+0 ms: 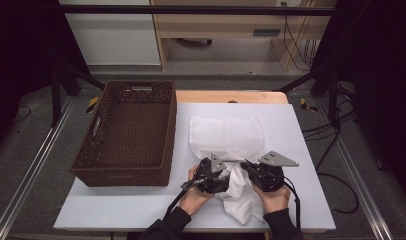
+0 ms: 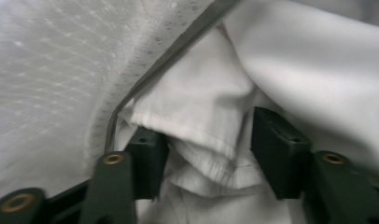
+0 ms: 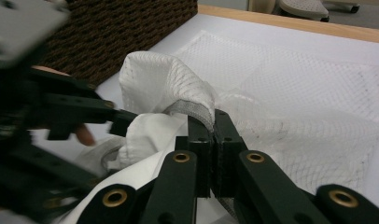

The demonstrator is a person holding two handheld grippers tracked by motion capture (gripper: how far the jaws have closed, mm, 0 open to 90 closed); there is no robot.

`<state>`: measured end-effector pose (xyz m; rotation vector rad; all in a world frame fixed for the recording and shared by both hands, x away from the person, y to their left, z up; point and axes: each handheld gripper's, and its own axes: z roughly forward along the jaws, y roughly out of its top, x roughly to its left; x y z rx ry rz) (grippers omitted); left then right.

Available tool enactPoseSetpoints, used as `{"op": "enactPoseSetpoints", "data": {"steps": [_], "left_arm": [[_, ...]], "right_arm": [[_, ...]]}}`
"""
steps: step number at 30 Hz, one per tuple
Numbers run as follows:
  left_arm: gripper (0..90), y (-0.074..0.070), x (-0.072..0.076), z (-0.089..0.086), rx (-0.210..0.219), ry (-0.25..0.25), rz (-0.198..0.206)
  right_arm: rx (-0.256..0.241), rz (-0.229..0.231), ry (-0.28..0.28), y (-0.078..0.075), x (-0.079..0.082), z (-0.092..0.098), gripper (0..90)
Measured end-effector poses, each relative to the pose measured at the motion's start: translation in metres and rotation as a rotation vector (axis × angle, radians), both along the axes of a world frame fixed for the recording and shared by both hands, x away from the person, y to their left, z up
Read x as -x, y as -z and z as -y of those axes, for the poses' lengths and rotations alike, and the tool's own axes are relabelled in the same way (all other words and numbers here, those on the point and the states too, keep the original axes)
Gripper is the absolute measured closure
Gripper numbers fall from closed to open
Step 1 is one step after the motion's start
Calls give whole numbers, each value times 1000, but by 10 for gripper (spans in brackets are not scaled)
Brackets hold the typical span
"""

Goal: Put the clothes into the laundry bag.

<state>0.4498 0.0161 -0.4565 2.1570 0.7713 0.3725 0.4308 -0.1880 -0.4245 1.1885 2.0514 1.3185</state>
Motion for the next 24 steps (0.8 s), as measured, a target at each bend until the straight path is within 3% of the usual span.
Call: {"op": "enactPoseSetpoints", "data": {"steps": [4,8,11,15,16,17,19,21,23,24], "left_arm": [[367,-10,16,-16,20,25,3],[314,-15,33,-21,5,71,25],[299,-9,39,-13,4,92,14],[289,4,30,5,36,76,-55],[295,7,28,11,36,70,-48],[312,10,27,17,33,65,-28],[431,14,25,23,39,39,-5],[534,18,21,26,65,38,-25],[700,20,18,27,62,33,-21],[741,19,17,27,67,33,-28]], "right_arm": [[-4,-4,8,1,-1,2,881],[3,-4,9,1,-1,1,881],[3,-4,8,2,-2,0,881],[6,-5,6,2,-2,-1,882],[7,-3,4,2,-2,-2,882],[6,-5,3,2,-2,-2,881],[5,-4,1,2,-2,-2,882],[5,-4,0,2,-2,-2,882],[3,-5,-3,2,-2,-2,882],[3,-4,-4,2,-2,-2,882]]}}
